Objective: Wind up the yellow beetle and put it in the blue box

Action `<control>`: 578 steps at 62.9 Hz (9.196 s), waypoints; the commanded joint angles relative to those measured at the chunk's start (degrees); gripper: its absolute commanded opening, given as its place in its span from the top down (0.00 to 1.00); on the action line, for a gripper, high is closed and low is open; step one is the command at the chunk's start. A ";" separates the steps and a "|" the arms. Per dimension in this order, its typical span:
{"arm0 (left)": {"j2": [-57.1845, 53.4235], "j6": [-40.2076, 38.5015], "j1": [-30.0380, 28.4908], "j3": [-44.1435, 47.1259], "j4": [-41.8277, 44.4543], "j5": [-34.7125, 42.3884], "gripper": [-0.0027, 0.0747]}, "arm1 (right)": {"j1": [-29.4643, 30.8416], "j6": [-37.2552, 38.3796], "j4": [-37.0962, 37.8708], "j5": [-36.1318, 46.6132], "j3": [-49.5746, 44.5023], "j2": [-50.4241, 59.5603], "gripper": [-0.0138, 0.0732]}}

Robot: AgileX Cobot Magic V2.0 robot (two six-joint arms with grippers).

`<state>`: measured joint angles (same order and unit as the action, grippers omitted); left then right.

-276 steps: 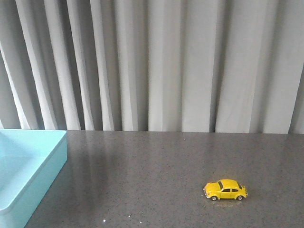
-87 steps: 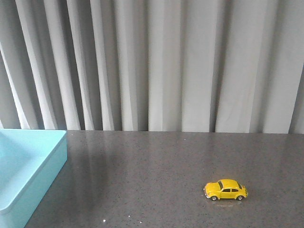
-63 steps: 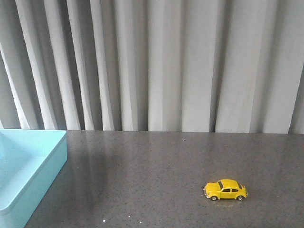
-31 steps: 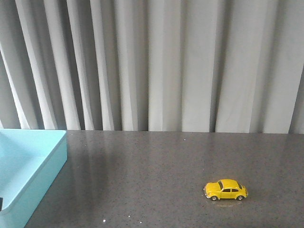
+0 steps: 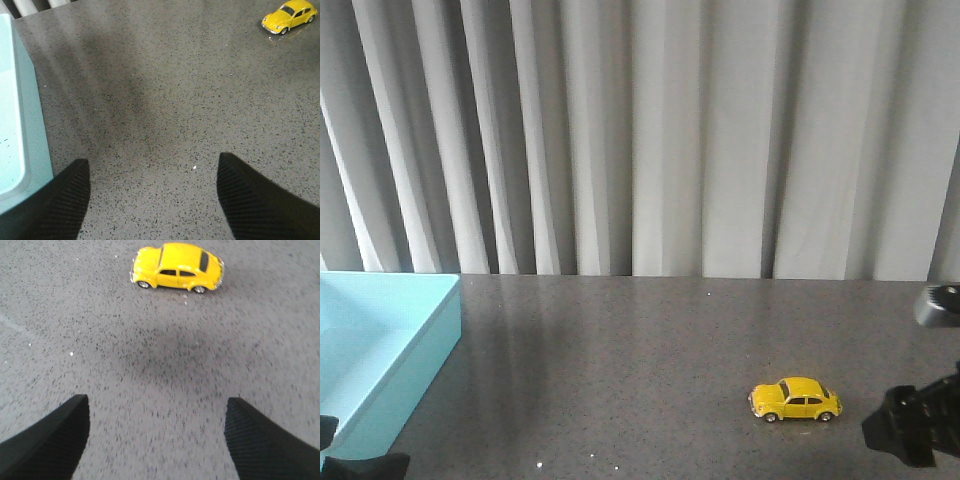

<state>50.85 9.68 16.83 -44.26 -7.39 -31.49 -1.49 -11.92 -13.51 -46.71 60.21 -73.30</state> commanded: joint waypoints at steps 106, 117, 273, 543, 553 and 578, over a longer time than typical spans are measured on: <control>-0.31 0.12 0.53 -1.83 -0.37 1.65 0.29 | -2.28 11.56 4.24 -19.08 53.41 -50.22 0.20; -0.31 0.12 0.53 -1.83 -0.37 1.62 0.29 | -1.95 11.92 4.31 -20.05 53.41 -50.58 0.20; -0.31 0.16 0.53 -1.83 1.40 -0.48 0.29 | -21.08 13.51 14.53 -21.04 38.62 -4.16 0.20; 74.13 5.89 -29.88 -77.79 -0.50 -31.24 0.54 | -21.08 16.97 13.07 0.37 -8.05 19.28 0.20; 74.13 5.89 -29.88 -77.79 -0.50 -31.37 0.35 | -21.08 16.97 13.07 0.37 -8.05 19.28 0.20; 71.91 5.66 -29.88 -77.99 -0.69 -37.77 0.27 | -21.08 16.97 13.07 0.37 -8.05 19.28 0.20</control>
<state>128.35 16.04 -13.33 -120.83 -6.87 -68.72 -22.57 5.17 -0.43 -49.16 50.61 -54.72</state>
